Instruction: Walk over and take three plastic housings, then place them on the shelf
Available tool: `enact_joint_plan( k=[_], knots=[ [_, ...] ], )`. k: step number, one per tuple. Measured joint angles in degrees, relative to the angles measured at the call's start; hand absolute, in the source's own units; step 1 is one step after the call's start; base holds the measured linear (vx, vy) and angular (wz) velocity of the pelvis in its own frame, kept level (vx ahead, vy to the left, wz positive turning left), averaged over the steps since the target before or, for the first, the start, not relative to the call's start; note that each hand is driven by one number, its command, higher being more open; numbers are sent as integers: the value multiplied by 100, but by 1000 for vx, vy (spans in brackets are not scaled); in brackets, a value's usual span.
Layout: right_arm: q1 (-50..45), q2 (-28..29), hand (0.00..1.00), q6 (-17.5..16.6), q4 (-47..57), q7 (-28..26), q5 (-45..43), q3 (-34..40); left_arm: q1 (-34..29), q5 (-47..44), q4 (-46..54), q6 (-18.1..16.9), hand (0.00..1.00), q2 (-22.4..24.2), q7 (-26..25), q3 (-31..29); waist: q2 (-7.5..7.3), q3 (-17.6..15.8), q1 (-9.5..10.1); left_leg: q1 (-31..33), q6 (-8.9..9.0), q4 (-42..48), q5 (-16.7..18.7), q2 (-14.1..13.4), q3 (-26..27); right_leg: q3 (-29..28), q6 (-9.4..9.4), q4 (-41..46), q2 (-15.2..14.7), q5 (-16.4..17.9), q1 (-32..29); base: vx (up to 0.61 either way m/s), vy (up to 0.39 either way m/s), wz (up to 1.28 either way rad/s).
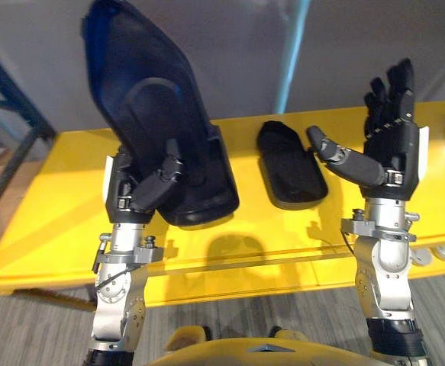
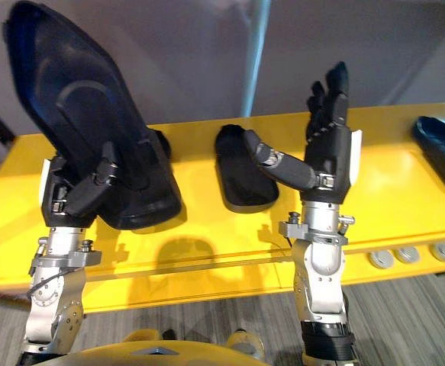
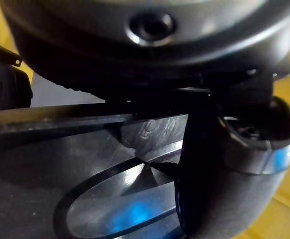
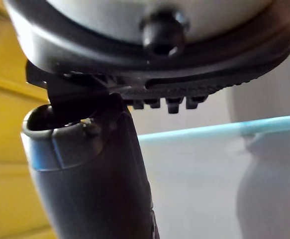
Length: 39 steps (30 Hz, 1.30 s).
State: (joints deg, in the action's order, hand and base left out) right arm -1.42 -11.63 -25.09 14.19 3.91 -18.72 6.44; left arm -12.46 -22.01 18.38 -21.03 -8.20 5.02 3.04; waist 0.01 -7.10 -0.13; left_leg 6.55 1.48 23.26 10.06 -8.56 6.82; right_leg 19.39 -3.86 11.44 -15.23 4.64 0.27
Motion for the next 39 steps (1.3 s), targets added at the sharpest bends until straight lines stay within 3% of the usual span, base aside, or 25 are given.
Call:
enact_joint_plan(
  k=[2,5,6,7,8,9,10,11,12,13,14,15,16,19,26,29,39],
  knots=[
    [25,56,100,-57,-97,-74,-419,9,-170,10,-7,-1,0,47,76,1,13,-20,-77,214,5,270,-210,-543,-159,-26,-192,338,-470,123,-43,-102,379,42],
    [81,49,100,-118,-411,-252,-629,-24,-290,71,-35,-8,0,70,36,-7,164,26,-69,173,100,260,-348,-689,-513,-398,-564,541,-827,190,-205,-78,483,-12],
    [79,45,100,-121,-504,-277,-688,-84,-380,175,-35,-26,0,65,107,-35,391,86,-72,80,262,217,-190,-658,-405,-627,-769,445,-933,80,-274,-67,680,-27],
    [51,79,100,-124,-511,-269,-686,-102,-389,211,-41,-25,0,31,184,-77,416,101,-81,35,743,193,174,-595,-325,-743,-866,347,-1004,8,-286,-51,714,-27],
    [9,265,100,-147,-582,-228,-663,-176,-376,209,-73,-23,0,-65,329,-189,288,53,-77,45,1041,346,320,-388,-170,-1042,-799,118,-1190,-124,-239,-18,624,-17],
    [-43,362,100,-144,-637,-192,-658,-259,-404,209,-90,-10,0,-139,381,-254,195,24,-108,67,928,406,399,-268,-76,-1235,-565,-87,-1222,-321,-200,-17,566,-44],
    [-92,448,100,-118,-853,-161,-639,-576,-375,206,-236,9,0,-296,511,-467,127,14,3,254,765,626,543,-232,123,-1209,-329,-466,-1177,-1401,-332,-51,615,-62],
    [-88,506,100,-90,-1010,-147,-620,-803,-338,210,-350,31,0,-375,526,-581,165,0,68,297,653,611,554,-338,277,-999,-286,-528,-1017,-1811,-437,-44,371,-54],
    [-99,537,100,-60,-1035,-136,-612,-879,-313,209,-408,34,0,-427,524,-628,210,-28,59,285,606,535,524,-361,278,-936,-318,-389,-852,-1702,-439,14,374,-23],
    [-95,544,100,-43,-1032,-97,-484,-947,-244,196,-465,82,0,-526,521,-682,187,-15,47,214,509,281,395,-351,292,-899,-541,-193,-465,-1220,-379,112,301,6],
    [-91,519,100,-50,-971,-61,-314,-927,-109,183,-467,174,0,-558,522,-686,116,27,42,128,436,-46,218,-212,306,-819,-649,-139,-131,-725,-307,111,232,11],
    [-87,516,100,-54,-928,-43,-220,-905,-8,183,-469,223,0,-568,520,-673,73,50,34,82,401,-210,121,-142,297,-775,-610,-160,-26,-544,-298,117,193,13],
    [-22,491,100,-62,-849,7,-154,-868,228,183,-470,305,0,-565,486,-604,33,74,15,29,347,-460,-13,24,327,-649,-426,-266,79,-379,-251,62,86,7],
    [3,460,100,-41,-840,75,41,-686,671,207,-466,530,0,-612,156,-278,111,72,-79,-34,301,-555,-53,155,382,-730,-395,-545,73,-414,-106,30,84,-1],
    [-66,8,100,232,-26,-110,37,-56,628,619,-481,729,0,-562,-818,-217,177,40,-234,-284,452,-893,-175,-6,486,-877,-443,-672,265,-469,-67,-11,-45,-15],
    [-243,-167,100,230,478,-292,32,128,592,924,-481,907,0,-564,-940,-505,173,33,-299,-324,475,-1054,-260,5,490,-873,-439,-663,272,-470,-72,-35,-18,1],
    [-247,-179,100,321,515,-467,31,-31,685,1357,-783,1917,0,-634,-1514,-1287,229,-260,-266,-379,501,-1294,-489,29,455,-870,-428,-623,280,-465,-121,-31,-4,3]
  ],
)
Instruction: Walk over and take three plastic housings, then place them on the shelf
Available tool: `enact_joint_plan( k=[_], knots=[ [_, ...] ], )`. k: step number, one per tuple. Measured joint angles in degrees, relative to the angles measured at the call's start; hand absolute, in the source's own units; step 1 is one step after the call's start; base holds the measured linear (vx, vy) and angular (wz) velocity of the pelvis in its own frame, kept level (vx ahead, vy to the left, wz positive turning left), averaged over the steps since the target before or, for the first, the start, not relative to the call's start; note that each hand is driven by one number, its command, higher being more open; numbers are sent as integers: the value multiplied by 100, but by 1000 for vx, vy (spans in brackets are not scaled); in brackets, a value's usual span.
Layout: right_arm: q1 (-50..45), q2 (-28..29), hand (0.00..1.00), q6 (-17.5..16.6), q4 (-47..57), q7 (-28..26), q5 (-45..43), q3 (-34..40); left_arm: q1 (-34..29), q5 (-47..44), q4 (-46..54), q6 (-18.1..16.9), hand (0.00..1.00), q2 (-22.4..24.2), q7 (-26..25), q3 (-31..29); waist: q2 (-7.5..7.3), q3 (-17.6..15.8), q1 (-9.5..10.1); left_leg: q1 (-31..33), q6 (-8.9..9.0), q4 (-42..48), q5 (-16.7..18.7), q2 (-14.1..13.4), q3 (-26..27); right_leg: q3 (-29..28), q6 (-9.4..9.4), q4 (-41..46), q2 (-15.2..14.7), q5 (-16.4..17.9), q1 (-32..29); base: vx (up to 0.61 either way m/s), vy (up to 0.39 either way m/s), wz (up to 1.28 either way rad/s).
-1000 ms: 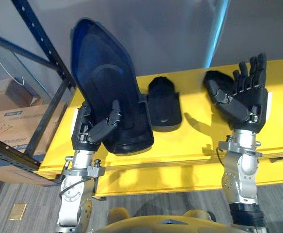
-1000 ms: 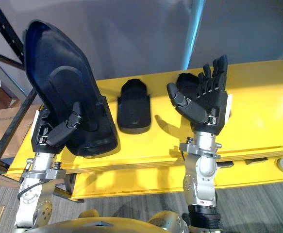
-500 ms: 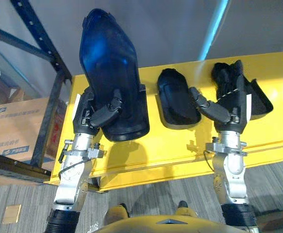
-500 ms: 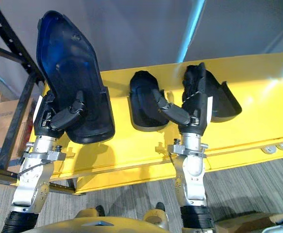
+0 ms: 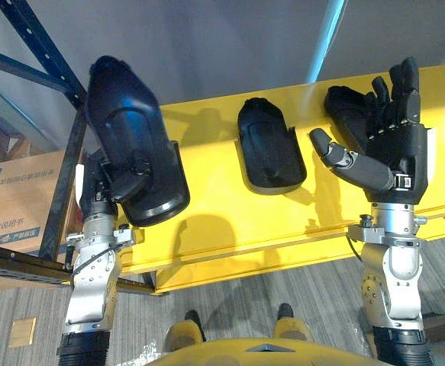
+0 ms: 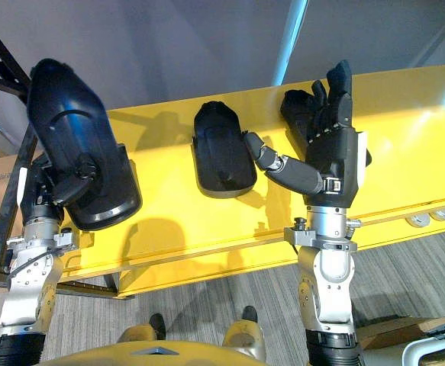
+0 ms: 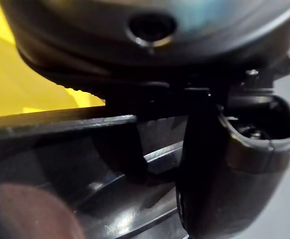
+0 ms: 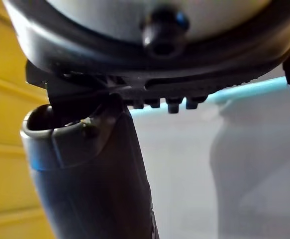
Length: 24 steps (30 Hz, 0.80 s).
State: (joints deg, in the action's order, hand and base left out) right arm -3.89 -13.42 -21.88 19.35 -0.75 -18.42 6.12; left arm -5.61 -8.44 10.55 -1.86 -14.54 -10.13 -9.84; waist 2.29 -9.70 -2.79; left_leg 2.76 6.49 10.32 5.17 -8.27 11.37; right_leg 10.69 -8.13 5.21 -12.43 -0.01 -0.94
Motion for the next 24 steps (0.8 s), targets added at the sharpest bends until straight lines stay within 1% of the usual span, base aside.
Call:
enact_joint_plan(
  k=[2,4,6,7,11,12,16,18,19,21,24],
  knots=[
    [2,0,100,30,0,13,10,-6,238,14,0,222,0,-9,93,-1,17,-19,60,-19,1,-71,-42,4,-9,9,2,1,2,1,0,1,-9,4],
    [2,0,100,32,0,15,9,-15,351,9,-1,408,0,-11,163,0,15,-29,74,-19,0,-73,-43,4,-9,9,2,2,2,1,0,0,0,0],
    [13,0,100,55,0,52,10,-16,448,-58,-14,645,0,-115,384,4,9,-33,75,-35,0,-84,-45,5,-13,6,2,9,2,1,10,0,0,0],
    [14,0,100,65,0,62,10,-16,464,-74,-24,672,0,-141,425,5,9,-33,75,-38,1,-88,-48,5,-13,6,2,9,2,1,11,0,0,0],
    [21,-30,100,262,0,116,6,-131,640,-525,-411,963,0,-441,769,0,2,-39,48,-192,13,-264,-122,22,10,-7,5,8,1,3,83,0,0,0],
    [22,-38,100,264,0,115,4,-150,644,-562,-467,984,0,-447,820,-2,2,-45,42,-213,17,-278,-128,23,13,-8,6,8,1,4,93,-23,-1,-3],
    [28,-42,100,285,0,95,1,-238,766,-951,-962,1286,0,-477,1151,5,-1,-53,17,-245,17,-376,-195,30,25,-4,20,-5,2,13,106,-9,-1,0],
    [29,-59,100,305,-1,78,-2,-235,796,-1122,-1073,1325,0,-549,1223,-1,3,-55,12,-268,20,-410,-218,31,28,-6,20,-6,3,12,106,0,0,0],
    [34,-93,100,326,-1,77,-3,-236,823,-1145,-1137,1345,100,-664,1301,10,5,-56,10,-325,23,-483,-258,41,42,-19,20,-6,3,12,109,-10,-5,-4],
    [38,-220,100,377,-1,78,-3,-239,972,-1171,-1395,1342,100,-773,1395,12,17,-61,-18,-341,23,-548,-296,50,47,-24,20,-6,2,12,109,0,0,0],
    [88,-247,100,412,-1,82,-3,-286,1298,-1114,-1844,1335,100,-959,1317,12,33,-70,-78,-352,25,-573,-323,49,49,-33,17,-6,5,10,105,-20,-3,-2]
  ],
)
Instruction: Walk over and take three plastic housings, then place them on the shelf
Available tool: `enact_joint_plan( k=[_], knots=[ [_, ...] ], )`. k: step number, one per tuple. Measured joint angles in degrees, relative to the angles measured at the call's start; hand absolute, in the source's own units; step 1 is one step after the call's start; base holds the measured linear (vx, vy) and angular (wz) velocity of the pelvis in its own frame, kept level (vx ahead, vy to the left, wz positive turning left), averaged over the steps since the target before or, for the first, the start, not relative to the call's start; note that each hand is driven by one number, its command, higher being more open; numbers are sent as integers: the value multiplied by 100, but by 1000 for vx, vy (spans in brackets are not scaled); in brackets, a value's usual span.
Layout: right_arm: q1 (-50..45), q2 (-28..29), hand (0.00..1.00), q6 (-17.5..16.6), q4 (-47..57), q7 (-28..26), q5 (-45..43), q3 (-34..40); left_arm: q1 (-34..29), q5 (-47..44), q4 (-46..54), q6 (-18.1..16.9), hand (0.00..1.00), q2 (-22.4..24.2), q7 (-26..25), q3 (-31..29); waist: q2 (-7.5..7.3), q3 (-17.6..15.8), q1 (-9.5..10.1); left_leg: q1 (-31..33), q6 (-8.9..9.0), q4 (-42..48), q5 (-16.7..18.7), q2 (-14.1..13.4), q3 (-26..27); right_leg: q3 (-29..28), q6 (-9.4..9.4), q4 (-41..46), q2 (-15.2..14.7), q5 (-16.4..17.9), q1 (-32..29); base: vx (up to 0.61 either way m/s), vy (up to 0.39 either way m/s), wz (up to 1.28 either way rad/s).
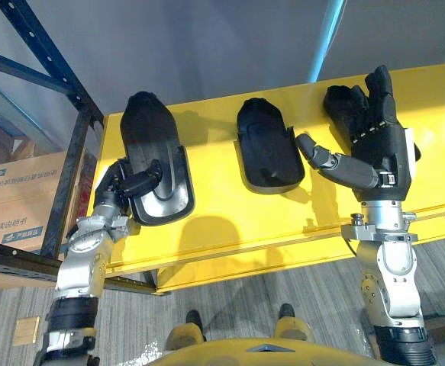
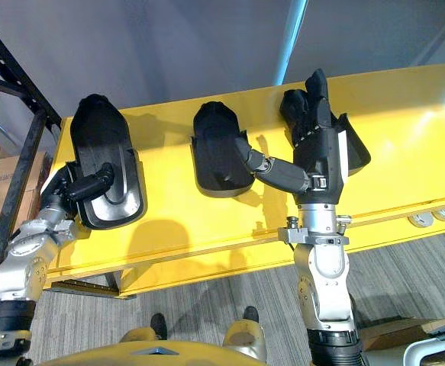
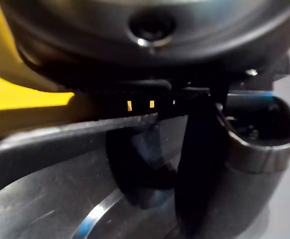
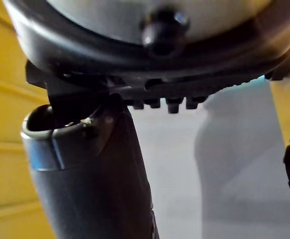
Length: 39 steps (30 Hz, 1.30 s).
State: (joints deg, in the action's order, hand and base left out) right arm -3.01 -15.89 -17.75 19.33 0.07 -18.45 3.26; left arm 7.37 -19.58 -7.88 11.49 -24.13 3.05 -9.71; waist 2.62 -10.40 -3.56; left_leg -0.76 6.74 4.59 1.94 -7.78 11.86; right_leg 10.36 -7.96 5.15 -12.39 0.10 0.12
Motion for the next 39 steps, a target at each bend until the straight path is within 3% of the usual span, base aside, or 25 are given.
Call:
enact_joint_plan(
  k=[5,18,28,33,37,39],
  knots=[
    [5,0,100,1,0,38,0,-53,244,236,-366,-17,100,-170,-256,-13,15,-10,-53,-79,-6,-109,-47,13,59,-58,-12,-15,2,-7,-3,-11,3,-5],
    [34,25,100,0,0,171,5,-124,440,440,-602,-213,100,-26,-1132,38,6,-16,-137,-203,6,-312,-134,20,114,-97,-15,-27,23,-10,1,1,0,-2],
    [-15,440,100,-65,-65,459,20,-153,-207,224,1127,-423,100,650,-1139,232,-96,-19,-113,-390,20,-586,-262,25,104,-63,-15,-51,47,-11,91,0,0,1],
    [-115,507,100,-64,-116,561,19,-148,-342,483,1983,-1021,100,766,-1217,315,-102,-6,-120,-488,21,-619,-262,23,88,-43,-15,-62,48,-11,208,0,0,0],
    [-262,507,100,-63,-116,558,19,-144,-342,1151,2499,-1551,100,775,-1630,298,-124,93,-115,-488,26,-700,-322,23,27,45,-14,-84,49,-10,241,-16,-2,9],
    [-302,507,100,-43,-116,558,19,-145,-371,1492,2618,-1592,100,795,-1821,262,-121,122,-84,-496,25,-721,-340,24,18,62,-14,-121,51,-11,271,-20,-4,8]
  ],
)
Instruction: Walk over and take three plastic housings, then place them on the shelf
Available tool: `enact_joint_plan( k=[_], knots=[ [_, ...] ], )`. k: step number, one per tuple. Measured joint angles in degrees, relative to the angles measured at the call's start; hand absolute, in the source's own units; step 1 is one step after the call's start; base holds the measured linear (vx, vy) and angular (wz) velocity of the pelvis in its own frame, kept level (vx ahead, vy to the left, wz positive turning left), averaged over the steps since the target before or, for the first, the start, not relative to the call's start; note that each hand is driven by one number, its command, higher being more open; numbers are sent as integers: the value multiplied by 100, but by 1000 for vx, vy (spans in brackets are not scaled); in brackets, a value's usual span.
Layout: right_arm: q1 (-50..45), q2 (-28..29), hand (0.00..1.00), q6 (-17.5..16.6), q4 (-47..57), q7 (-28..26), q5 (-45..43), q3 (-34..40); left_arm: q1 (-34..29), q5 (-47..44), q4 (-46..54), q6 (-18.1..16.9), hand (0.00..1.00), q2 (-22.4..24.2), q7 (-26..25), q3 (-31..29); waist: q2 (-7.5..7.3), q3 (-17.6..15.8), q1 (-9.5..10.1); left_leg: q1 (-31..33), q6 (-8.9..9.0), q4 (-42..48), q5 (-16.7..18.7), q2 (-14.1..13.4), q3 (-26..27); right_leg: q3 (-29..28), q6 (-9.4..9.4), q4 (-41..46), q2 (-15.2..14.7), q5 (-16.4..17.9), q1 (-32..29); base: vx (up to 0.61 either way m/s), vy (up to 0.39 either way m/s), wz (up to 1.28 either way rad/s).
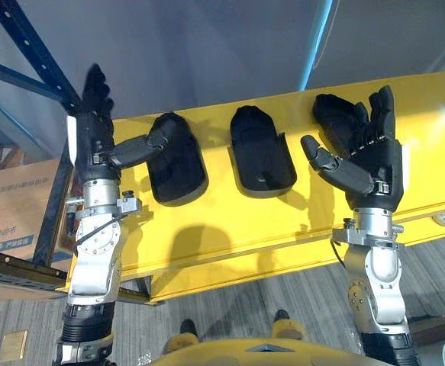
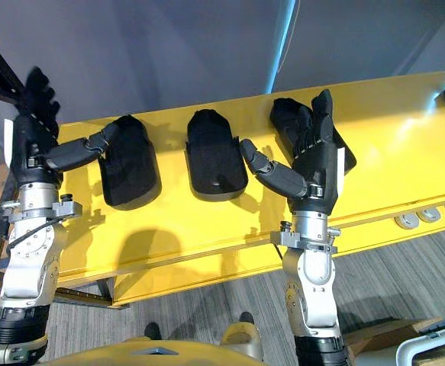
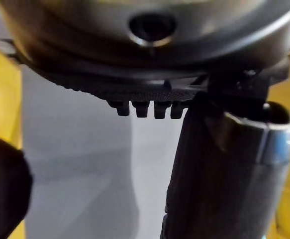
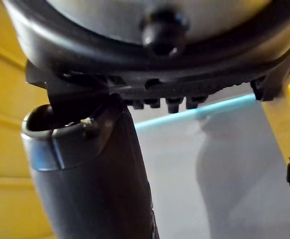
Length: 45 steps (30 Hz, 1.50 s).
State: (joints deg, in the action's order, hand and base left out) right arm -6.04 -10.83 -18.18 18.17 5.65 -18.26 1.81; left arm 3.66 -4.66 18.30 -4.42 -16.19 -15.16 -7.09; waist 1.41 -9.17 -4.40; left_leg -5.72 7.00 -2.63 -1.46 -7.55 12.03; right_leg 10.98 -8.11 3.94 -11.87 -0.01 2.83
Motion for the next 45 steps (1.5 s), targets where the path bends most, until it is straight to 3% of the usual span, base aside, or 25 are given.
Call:
enact_joint_plan(
  k=[3,6,8,9,15,20,28,33,45],
  knots=[
    [0,0,100,3,0,4,-3,6,-164,376,3,-86,100,12,-413,-130,18,121,3,-65,5,-180,-98,-1,-18,40,0,-14,18,1,9,-4,-4,5],
    [-8,0,100,3,-1,21,-7,129,-284,488,-2,-517,100,116,-705,-247,-15,172,50,-71,5,-216,-116,-1,-40,69,1,-22,22,1,22,0,2,4],
    [-15,3,100,3,-1,96,-4,132,-362,434,86,-1006,100,258,-745,-293,-38,224,102,-71,6,-216,-127,-1,-49,76,1,-23,22,2,25,0,0,0],
    [-45,218,100,-2,-263,-4,-14,146,-662,-201,585,-2088,100,684,-364,57,-168,507,110,-70,10,-241,-170,-10,-92,118,11,-43,32,9,57,0,0,0],
    [-46,218,100,-2,-263,-12,-14,146,-713,-202,585,-2089,100,719,-361,56,-168,507,109,-70,9,-220,-171,-10,-93,114,7,-40,32,6,57,0,0,0],
    [-99,209,100,-3,-265,-224,-22,96,-1235,-204,431,-2043,100,806,-333,115,-189,486,151,-39,12,-136,-142,-15,-124,126,9,-2,27,8,66,0,0,0],
    [-93,-60,100,-9,-264,-1010,-1,-876,-1351,-399,183,-1574,100,806,-174,194,-254,171,288,247,-11,260,43,-72,-324,294,55,12,33,82,105,-41,-8,11],
    [-78,-71,100,13,-264,-1165,214,-1149,-1571,-551,183,-1387,100,846,-14,211,-304,119,423,361,46,445,68,-108,-404,390,47,28,52,44,124,35,-7,10],
    [28,-73,100,248,-548,-1490,157,-1954,-1866,-644,182,-1156,100,860,66,450,-302,57,435,579,39,657,236,-123,-406,389,87,49,49,71,0,1,1,1]
  ],
)
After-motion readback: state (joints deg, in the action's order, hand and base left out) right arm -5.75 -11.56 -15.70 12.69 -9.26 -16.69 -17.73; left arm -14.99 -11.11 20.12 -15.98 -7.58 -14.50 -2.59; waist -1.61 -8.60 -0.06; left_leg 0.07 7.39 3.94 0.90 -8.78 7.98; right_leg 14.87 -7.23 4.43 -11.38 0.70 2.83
